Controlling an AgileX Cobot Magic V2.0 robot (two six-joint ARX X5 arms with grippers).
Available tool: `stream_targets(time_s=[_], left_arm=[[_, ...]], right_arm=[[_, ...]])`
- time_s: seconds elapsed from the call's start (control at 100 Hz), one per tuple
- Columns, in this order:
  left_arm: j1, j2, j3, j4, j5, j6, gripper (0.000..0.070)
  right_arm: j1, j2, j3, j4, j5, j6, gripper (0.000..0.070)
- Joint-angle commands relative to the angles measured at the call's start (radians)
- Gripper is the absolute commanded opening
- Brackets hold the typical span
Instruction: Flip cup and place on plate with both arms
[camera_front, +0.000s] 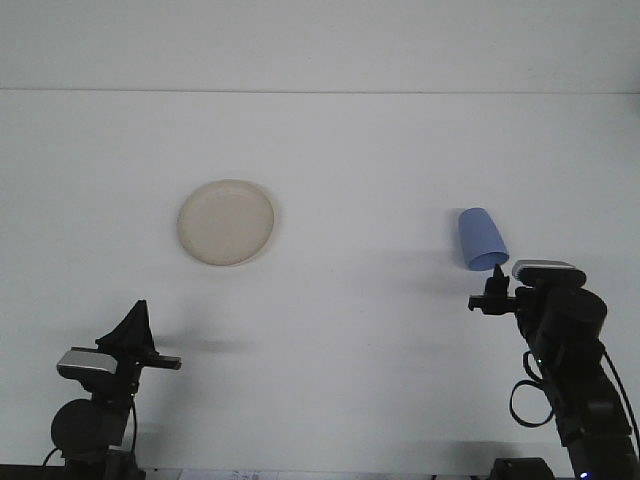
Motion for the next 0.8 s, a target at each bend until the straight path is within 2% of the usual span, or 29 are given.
stream_targets(time_s=[0.0, 0.13, 0.4, 0.63, 0.79], left_arm=[[0.001, -0.001, -0.019, 0.012, 0.005, -0.003, 0.0012], [0.001, -0.001, -0.019, 0.012, 0.005, -0.003, 0.0012], [0.001, -0.001, -0.019, 0.012, 0.005, -0.003, 0.0012], [0.001, -0.001, -0.019, 0.012, 0.005, -0.003, 0.0012], [0.001, -0.001, -0.019, 0.012, 0.005, -0.003, 0.0012]], right_arm=[[0.003, 0.029, 0.002, 0.015, -0.002, 0.031, 0.0514], [0.011, 0.084, -0.056, 0.1, -0.005, 0.035, 0.0514], [0.034, 0.217, -0.239, 0.392, -0.029, 0.126, 0.0513], [0.033, 0.397, -0.251, 0.618, -0.031, 0.124, 0.0514], [0.033, 0.539, -0.25, 0.784, -0.056, 0.129, 0.0512]])
